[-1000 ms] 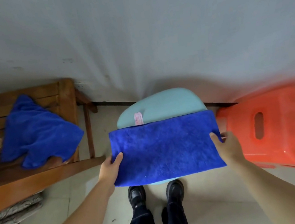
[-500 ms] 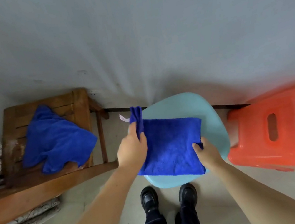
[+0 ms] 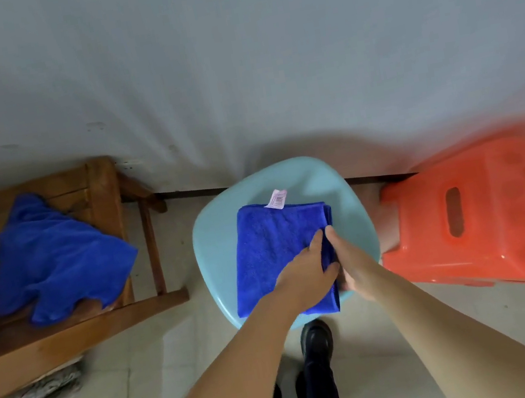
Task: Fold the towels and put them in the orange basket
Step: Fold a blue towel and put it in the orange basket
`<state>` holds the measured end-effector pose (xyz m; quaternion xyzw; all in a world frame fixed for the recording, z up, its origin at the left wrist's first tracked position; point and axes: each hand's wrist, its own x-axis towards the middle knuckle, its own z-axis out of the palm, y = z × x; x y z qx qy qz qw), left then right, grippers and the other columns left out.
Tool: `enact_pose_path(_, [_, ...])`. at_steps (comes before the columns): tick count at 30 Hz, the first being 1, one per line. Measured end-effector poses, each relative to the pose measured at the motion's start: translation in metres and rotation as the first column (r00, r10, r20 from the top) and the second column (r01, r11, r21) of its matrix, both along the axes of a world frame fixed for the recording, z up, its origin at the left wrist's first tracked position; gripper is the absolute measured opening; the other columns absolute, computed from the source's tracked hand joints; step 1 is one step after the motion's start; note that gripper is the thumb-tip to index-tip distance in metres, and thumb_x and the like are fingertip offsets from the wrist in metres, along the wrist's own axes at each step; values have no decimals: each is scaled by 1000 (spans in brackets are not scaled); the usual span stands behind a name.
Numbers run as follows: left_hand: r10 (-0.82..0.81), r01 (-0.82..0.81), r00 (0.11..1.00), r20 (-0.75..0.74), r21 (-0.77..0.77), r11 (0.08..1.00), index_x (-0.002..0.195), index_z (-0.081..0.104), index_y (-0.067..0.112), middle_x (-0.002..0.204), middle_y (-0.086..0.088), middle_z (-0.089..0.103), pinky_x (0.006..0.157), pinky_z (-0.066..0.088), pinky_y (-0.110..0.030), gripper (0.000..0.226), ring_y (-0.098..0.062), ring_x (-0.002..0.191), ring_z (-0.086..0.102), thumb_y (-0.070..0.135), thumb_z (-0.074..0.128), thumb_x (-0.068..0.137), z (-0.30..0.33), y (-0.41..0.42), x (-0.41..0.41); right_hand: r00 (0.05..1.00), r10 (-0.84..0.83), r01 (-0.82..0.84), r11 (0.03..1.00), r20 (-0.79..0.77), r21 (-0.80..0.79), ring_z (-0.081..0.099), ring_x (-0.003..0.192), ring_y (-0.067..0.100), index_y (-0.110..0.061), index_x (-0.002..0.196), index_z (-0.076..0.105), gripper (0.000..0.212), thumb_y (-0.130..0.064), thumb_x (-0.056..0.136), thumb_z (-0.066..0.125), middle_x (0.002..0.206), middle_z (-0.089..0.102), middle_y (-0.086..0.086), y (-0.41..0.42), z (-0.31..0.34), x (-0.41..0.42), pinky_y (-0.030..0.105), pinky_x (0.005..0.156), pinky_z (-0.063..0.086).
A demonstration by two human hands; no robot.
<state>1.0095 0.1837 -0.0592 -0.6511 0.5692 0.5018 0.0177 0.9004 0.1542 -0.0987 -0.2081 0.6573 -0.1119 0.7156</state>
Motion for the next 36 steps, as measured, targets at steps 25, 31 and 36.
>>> enact_pose_path(25, [813,-450,407,-416,684,574,106,66,13,95,-6,76,82,53,-40,24,-27,98,67,16,66,82,132,0,97,984,-175,142,890,-37,-433,63,104,18,-37,100,57,17,-22,97,50,110,65,-7,32,176,-12,43,96,51])
enact_pose_path(31, [576,-170,562,-594,598,783,100,68,15,96,-7,74,75,55,-38,49,-25,80,72,20,74,52,220,-19,10,913,-404,373,784,48,-497,64,102,15,-32,106,58,16,-21,98,50,112,66,-5,76,256,-96,36,90,53])
enact_pose_path(36, [370,51,680,-633,544,838,118,61,12,104,-11,73,69,58,-39,50,-29,87,72,19,65,69,267,-12,-112,759,-633,613,615,154,-495,64,104,21,-17,126,54,30,-14,98,48,119,66,2,130,303,-200,36,89,53])
